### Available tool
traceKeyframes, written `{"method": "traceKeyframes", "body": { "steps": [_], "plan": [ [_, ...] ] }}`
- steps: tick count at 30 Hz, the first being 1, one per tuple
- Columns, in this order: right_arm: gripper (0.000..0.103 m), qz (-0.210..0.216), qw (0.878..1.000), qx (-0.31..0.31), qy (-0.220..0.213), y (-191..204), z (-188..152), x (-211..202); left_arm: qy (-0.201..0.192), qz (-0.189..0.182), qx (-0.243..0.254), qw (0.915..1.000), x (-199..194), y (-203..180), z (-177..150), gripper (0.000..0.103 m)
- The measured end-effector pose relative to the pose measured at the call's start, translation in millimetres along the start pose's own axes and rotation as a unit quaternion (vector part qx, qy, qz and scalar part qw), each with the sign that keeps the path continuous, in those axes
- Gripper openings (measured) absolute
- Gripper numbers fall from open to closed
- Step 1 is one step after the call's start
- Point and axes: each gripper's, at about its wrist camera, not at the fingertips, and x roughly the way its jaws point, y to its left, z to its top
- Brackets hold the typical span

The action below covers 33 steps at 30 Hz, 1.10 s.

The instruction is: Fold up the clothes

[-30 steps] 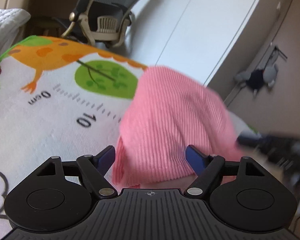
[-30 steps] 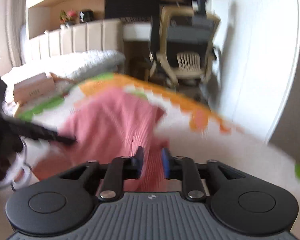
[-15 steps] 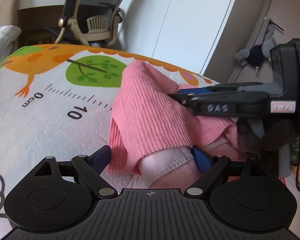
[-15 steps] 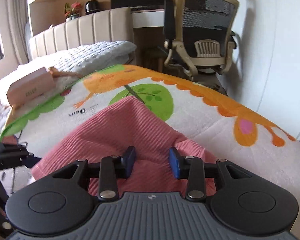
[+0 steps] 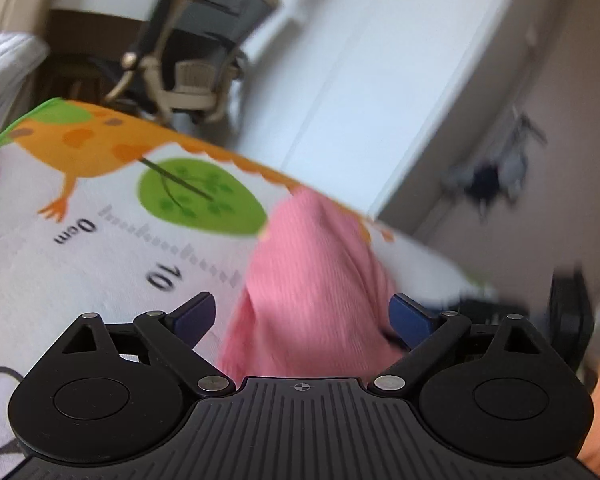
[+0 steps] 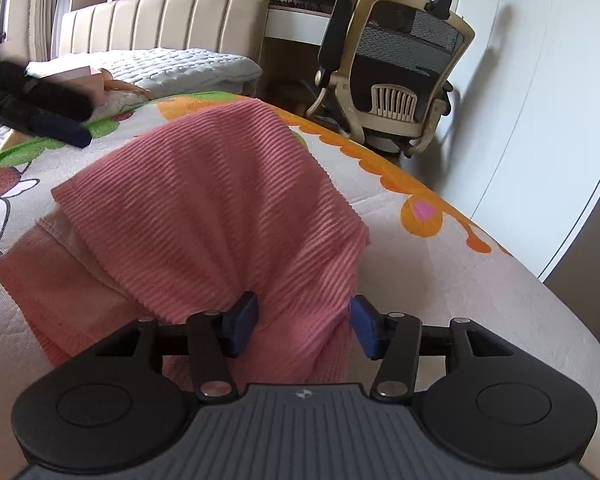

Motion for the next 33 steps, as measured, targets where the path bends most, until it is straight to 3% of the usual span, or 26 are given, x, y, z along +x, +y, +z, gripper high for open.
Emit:
{"method": "traceKeyframes", "body": {
  "steps": [6, 11, 14, 15, 17, 19, 24, 30, 33],
  "plan": [
    [0.053, 0.029, 0.998, 0.046, -0.012, -9.5, 17.5, -11.6, 0.029, 0.084, 0.025, 0.9957, 37.6, 13.6, -7.5, 0.098],
    [0.053, 0.059, 0.993, 0.061, -0.082, -9.4, 67.9, -21.1, 0.026, 0.1, 0.081, 0.9914, 34.6, 1.6, -13.0, 0.096],
    [0.053, 0.08, 0.992, 0.056, -0.08, 1.2, 93.8, 4.6, 0.015, 0.117, 0.12, 0.9857, 30.2, -9.8, -16.7, 0.095],
    [0.053, 0.083, 0.993, 0.054, -0.062, 5.3, 95.9, 20.6, 0.013, 0.12, 0.127, 0.9845, 29.7, -11.8, -18.1, 0.095],
    [0.053, 0.066, 0.997, 0.04, -0.016, 14.4, 87.6, 54.3, 0.012, 0.121, 0.131, 0.9839, 28.2, -12.1, -18.6, 0.095],
    [0.053, 0.061, 0.997, 0.045, -0.008, 15.8, 75.8, 66.3, 0.014, 0.121, 0.128, 0.9843, 28.9, -9.3, -19.1, 0.095],
    [0.053, 0.055, 0.997, 0.04, -0.025, 14.3, 72.4, 35.6, 0.014, 0.112, 0.127, 0.9855, 28.6, -7.5, -20.6, 0.095],
    [0.054, 0.091, 0.995, 0.029, -0.028, 23.8, 48.1, -4.9, 0.014, 0.11, 0.123, 0.9862, 28.6, -6.3, -20.6, 0.095],
    [0.064, 0.082, 0.997, 0.007, -0.011, 29.6, 24.6, -5.7, 0.017, 0.11, 0.121, 0.9864, 28.1, -7.0, -20.7, 0.095]
  ]
}}
